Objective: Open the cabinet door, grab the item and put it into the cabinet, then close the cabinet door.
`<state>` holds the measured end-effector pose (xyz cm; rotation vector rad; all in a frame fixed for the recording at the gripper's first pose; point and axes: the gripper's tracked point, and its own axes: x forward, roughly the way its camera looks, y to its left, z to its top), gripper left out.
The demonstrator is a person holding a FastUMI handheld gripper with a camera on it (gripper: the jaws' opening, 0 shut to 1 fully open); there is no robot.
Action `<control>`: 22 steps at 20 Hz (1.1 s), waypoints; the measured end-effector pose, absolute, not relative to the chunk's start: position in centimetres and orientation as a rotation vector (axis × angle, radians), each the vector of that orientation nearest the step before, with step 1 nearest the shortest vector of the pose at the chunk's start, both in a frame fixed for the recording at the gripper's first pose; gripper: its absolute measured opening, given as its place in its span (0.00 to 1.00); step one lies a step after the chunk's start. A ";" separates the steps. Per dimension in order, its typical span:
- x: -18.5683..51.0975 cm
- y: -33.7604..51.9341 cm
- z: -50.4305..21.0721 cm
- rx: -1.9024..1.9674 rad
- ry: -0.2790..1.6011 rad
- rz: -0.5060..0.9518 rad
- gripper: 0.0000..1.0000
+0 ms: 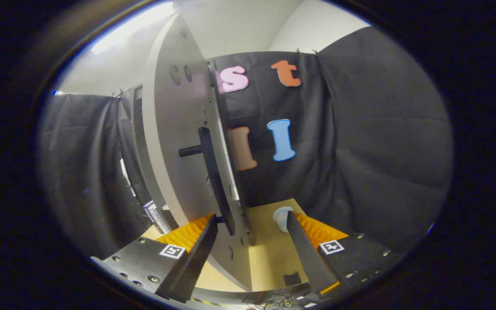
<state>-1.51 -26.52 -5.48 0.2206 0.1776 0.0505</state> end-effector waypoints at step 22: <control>8.3 -0.1 -5.0 0.121 0.169 0.370 1.00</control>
